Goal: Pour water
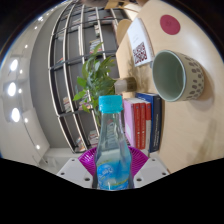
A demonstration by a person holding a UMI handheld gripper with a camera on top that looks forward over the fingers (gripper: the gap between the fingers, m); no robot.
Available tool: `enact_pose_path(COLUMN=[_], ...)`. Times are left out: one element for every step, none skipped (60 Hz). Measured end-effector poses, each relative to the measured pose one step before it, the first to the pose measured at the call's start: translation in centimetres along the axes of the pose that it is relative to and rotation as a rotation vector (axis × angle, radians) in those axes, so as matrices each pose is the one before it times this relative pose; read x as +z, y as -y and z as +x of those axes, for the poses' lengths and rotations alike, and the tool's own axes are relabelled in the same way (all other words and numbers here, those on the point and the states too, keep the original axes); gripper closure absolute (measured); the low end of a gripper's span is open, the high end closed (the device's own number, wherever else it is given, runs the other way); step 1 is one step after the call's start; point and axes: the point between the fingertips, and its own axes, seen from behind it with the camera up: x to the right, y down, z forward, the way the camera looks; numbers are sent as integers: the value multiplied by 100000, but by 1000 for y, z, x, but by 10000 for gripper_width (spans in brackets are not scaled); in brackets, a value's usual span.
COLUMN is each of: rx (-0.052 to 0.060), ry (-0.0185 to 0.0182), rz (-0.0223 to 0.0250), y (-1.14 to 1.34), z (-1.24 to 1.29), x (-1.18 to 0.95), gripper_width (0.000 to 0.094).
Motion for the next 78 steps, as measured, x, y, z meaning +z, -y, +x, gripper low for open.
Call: enact_pose_path(rx=[3082,3036,3202,3298,2377,2282,2570,2928,3319,3337,2965,2548,2284,2338,2429,2579,2621,2641,2628,2287,1885,1574,1651,1631,1399,1079,957,838,712,457,99,229,132,0,-171,-393,-678,-1080,-1751,-2378,-2953,-3290,-3907,-4506,-4804,-5317,-5812,-6454,-6740,-7237,-6171,-6511,-6783,-7420,-7699,-7594,-7324,-7168,-7206,-6659,-6312,-5959,-5792,-5783,-5604,-5751,-5298,-4983,-4548,-3874,-3686,-3819,-3854,-4142,-3464,-3151,-3026,-3020], ry=[614,349,87,-515,274,381,293,367,363,415,657,406,1041,913,806,544,412,379,351,386,394,319,363,182,132,177,51,-245,-483,-628,-511,-238,-151,-227,-300,-294,-207,-108,110,205,268,390,-487,332,-4,-92,-133,29,1042,-497,-10,507,795,716,348,176,265,562,273,0,-62,-190,-573,-719,-474,10,195,332,124,-416,-679,-588,-295,-72,-643,-779,-893,-754], rz=[610,587,498,635,1019,1029,772,181,-84,341,1014,1113,1091,728,618,489,415,289,308,321,655,342,405,269,268,291,157,-39,-182,290,66,-26,-182,-286,-232,-167,-117,-134,-70,-120,-61,-172,-446,-336,-261,-469,-1096,-1232,-146,-829,-411,-875,-605,145,701,587,447,716,711,1125,998,908,856,783,545,372,108,91,126,58,165,192,145,304,-144,-623,-663,-663], y=[487,449,397,151,588,520,444,280,254,322,456,417,362,405,355,373,333,319,289,304,174,156,292,214,220,192,165,105,42,-62,15,14,-35,-77,-73,-91,-97,-118,-162,-153,-154,-190,-264,-209,-214,-215,-340,-317,-213,-106,-107,-90,38,305,438,431,500,712,539,726,710,741,706,681,592,910,463,487,425,359,319,316,278,-222,189,-104,-200,-199], z=[-85,-37,35,-577,202,27,11,-15,5,-47,-99,-554,15,-145,-120,-111,-57,-13,-38,-54,-433,209,17,10,17,-8,37,91,122,-87,100,69,59,57,61,68,13,-50,-147,-172,-257,-296,-245,-452,-424,-410,-469,-579,-841,-658,-416,-830,-881,-868,-741,-658,-637,-941,-309,-444,-310,-255,-32,49,11,0,275,85,194,455,498,503,418,199,115,705,685,723], x=[58,75,47,-683,691,117,126,96,135,140,106,-817,924,55,57,40,37,102,14,41,-183,703,169,95,86,34,65,41,19,-37,120,44,33,21,12,-1,-21,-74,-168,-50,-107,-148,-50,-134,-141,-109,-150,-156,-607,66,241,-119,-158,-137,-103,-2,-66,-591,-62,-32,-6,-98,-19,-18,-73,-581,203,-70,-35,9,-22,-51,-65,-106,381,57,23,25], gripper_width=[526,526,527,527,517,518,518,517,518,517,516,517,514,515,516,516,517,517,517,517,517,517,515,515,516,517,518,519,517,518,518,518,517,519,519,517,519,519,518,518,518,517,504,492,492,493,492,489,490,492,494,492,492,492,491,491,490,491,491,490,482,482,483,482,482,482,483,483,482,482,483,481,483,483,485,483,483,484])
